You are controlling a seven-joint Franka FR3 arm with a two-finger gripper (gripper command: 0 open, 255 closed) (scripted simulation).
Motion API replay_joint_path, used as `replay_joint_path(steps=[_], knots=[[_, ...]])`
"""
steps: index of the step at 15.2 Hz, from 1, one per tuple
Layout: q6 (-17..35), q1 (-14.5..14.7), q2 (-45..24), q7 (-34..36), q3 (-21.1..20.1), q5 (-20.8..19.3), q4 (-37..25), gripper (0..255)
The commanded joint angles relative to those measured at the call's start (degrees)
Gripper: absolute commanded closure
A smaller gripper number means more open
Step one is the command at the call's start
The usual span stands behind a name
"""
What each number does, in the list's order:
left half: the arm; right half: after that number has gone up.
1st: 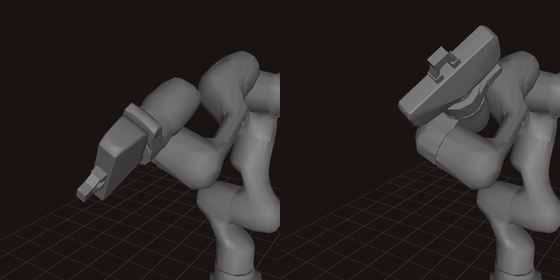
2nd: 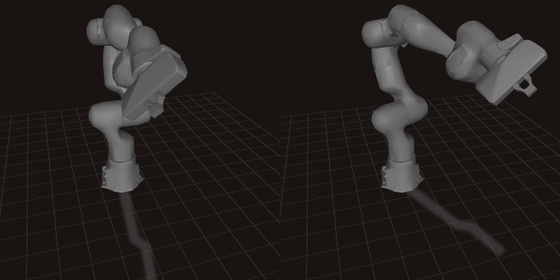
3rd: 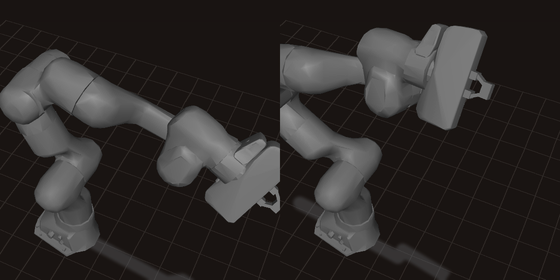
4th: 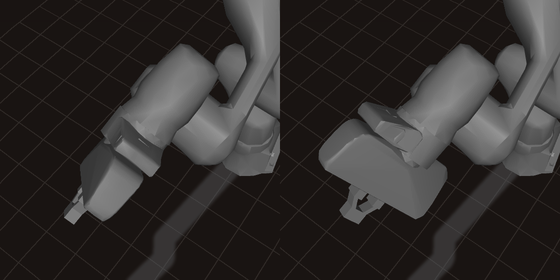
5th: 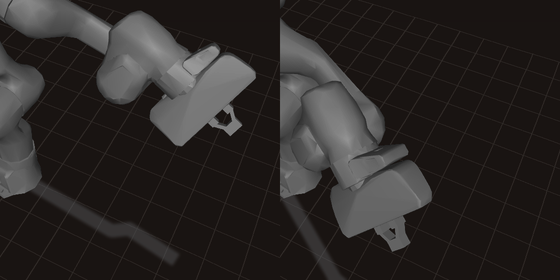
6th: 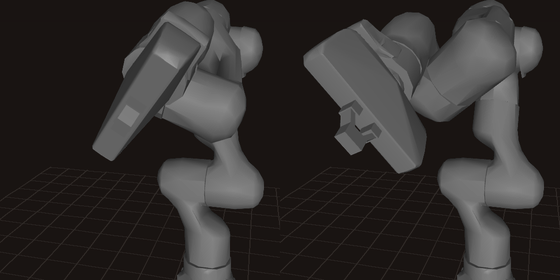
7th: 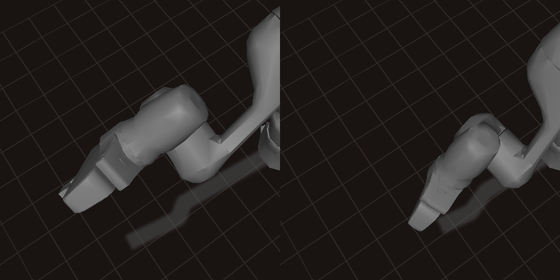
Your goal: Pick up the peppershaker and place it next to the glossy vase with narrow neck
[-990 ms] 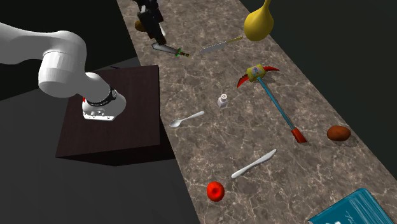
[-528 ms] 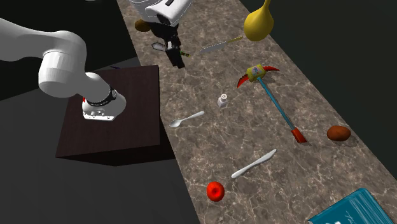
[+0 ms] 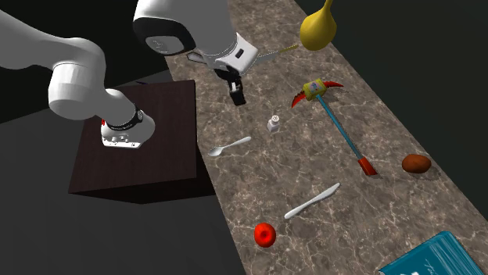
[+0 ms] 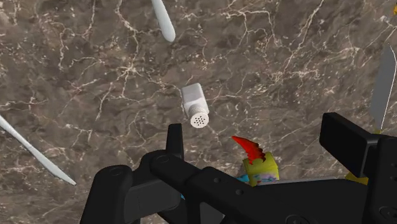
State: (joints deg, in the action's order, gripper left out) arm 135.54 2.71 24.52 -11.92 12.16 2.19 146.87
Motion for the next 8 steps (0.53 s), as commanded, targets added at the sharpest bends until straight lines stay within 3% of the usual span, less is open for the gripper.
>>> replay_joint_path(steps=[1,5,8], knots=[[4.71,0.99,-4.31,-1.78,1.33,1.94,0.31,0],[12.17,3.78,-13.50,-7.10,4.16,8.31,-0.98,0],[16.61,5.96,-20.95,-13.30,5.79,16.11,-3.14,0]])
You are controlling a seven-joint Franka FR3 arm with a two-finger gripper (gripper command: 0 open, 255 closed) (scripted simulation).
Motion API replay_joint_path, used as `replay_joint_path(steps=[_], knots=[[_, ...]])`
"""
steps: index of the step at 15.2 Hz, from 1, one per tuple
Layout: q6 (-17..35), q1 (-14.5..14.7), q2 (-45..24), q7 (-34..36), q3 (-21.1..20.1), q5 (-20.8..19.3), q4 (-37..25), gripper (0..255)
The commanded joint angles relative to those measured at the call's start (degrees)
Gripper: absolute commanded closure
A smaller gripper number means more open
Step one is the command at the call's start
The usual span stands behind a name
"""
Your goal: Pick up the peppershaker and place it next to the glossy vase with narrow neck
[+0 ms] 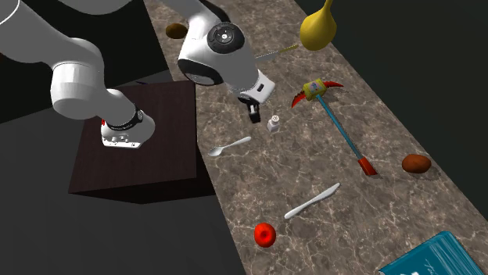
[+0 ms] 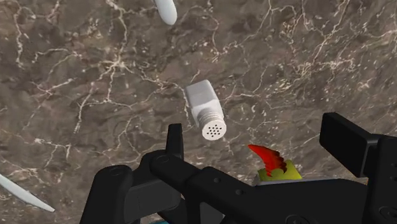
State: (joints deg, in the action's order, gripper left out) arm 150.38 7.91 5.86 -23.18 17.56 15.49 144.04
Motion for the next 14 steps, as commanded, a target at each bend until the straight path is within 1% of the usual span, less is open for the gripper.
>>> replay_joint_path(steps=[1,4,6,9,14], knots=[[2.93,1.23,-4.85,-4.54,0.59,6.01,-1.27,0],[5.41,1.39,-12.63,-12.60,-0.19,16.32,-4.92,0],[6.47,-0.04,-17.68,-17.55,-2.16,22.59,-7.84,0],[7.63,-2.88,-24.97,-23.63,-5.60,30.15,-12.73,0],[9.29,-4.35,-29.21,-26.44,-8.04,33.75,-15.13,0]])
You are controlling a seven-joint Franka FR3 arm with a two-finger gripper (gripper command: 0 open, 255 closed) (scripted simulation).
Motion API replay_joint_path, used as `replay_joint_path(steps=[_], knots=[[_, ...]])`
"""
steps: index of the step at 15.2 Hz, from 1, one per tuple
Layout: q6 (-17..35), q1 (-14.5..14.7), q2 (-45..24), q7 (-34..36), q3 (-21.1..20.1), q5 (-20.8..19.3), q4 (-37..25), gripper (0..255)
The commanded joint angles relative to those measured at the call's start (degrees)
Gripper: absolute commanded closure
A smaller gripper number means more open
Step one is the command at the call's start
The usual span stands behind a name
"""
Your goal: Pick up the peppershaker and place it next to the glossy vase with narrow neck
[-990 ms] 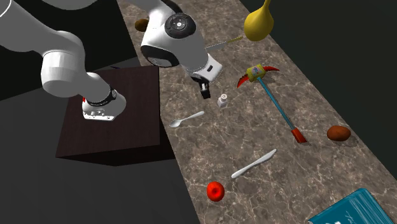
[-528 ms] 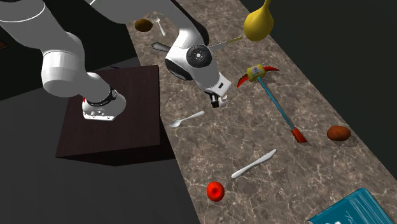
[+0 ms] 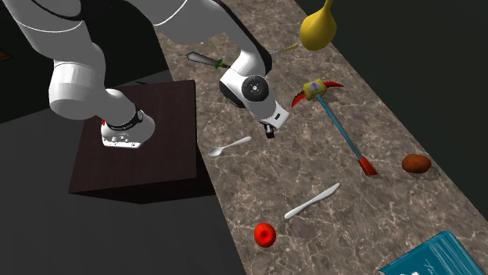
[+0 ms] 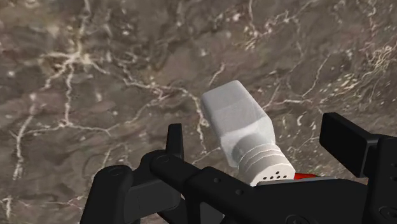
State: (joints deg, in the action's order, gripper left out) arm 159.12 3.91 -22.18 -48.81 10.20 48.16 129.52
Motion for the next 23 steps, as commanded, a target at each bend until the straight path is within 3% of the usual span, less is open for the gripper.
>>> replay_joint_path(steps=[1,3,11,12,21,23], knots=[[0.92,-0.59,-2.01,-1.34,-1.14,1.76,-1.09,0],[1.85,-1.23,-4.18,-2.65,-2.32,3.40,-2.35,0],[1.85,-1.24,-4.17,-2.63,-2.33,3.38,-2.34,0],[1.85,-1.24,-4.17,-2.63,-2.33,3.38,-2.34,255],[1.86,-1.25,-4.18,-2.64,-2.34,3.39,-2.35,255],[1.00,-0.45,-2.69,-1.08,-1.29,1.82,-1.76,255]])
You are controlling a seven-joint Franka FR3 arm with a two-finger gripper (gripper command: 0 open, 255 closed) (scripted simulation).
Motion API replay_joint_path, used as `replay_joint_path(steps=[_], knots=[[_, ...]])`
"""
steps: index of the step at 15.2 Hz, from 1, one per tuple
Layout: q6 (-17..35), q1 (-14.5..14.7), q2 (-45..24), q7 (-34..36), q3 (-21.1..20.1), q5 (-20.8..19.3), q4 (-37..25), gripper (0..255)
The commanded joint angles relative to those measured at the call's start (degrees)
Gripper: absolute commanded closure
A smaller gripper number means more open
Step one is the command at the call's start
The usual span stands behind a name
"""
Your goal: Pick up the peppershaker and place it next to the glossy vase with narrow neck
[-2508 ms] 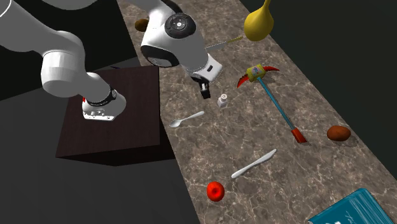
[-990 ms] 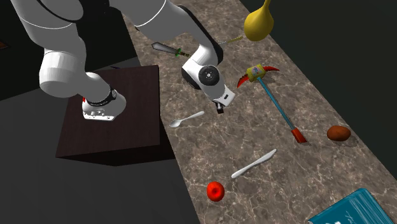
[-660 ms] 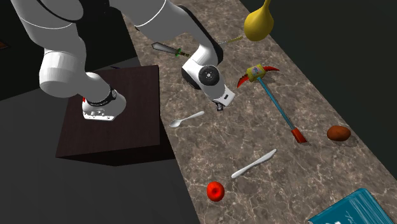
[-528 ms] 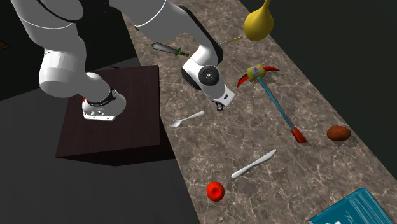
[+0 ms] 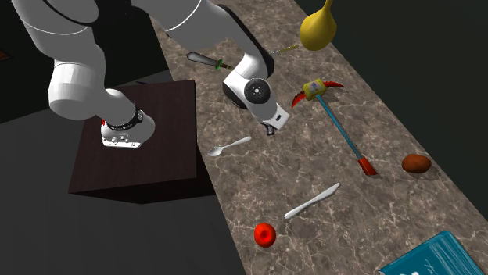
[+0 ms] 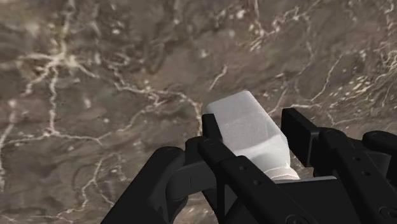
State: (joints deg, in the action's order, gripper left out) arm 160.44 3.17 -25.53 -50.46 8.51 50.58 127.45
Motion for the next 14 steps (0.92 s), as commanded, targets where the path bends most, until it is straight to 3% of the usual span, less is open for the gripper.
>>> replay_joint_path(steps=[1,14], knots=[[-0.75,0.68,1.40,1.35,0.92,-1.40,0.58,255],[-6.66,4.97,10.61,11.58,6.93,-12.49,2.84,255]])
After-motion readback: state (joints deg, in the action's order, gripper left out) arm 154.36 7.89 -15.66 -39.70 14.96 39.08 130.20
